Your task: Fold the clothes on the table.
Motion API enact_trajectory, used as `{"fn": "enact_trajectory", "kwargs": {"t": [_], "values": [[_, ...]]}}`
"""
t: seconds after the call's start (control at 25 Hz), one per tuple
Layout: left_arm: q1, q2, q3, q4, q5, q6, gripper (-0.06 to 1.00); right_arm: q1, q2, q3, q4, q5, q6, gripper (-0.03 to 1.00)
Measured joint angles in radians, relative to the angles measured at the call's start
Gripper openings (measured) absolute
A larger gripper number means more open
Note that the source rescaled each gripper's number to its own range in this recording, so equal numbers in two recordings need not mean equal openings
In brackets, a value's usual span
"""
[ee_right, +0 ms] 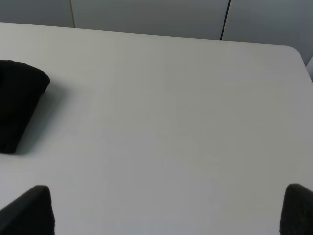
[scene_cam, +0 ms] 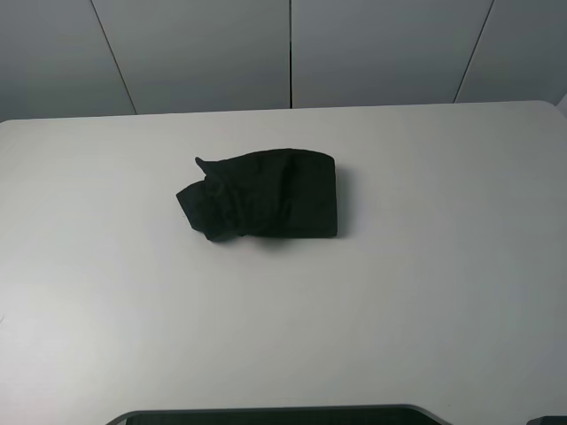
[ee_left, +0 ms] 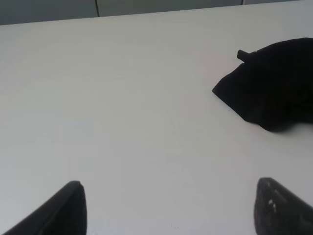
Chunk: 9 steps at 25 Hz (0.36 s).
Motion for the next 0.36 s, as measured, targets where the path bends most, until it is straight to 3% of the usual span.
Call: {"fn": "enact_trajectory", "kwargs": {"t": [0.36], "values": [[0.000, 0.000, 0.000, 0.000, 0.000, 0.000, 0.97, 0.000, 0.000, 0.000, 0.000, 0.000, 0.004, 1.00]]}}
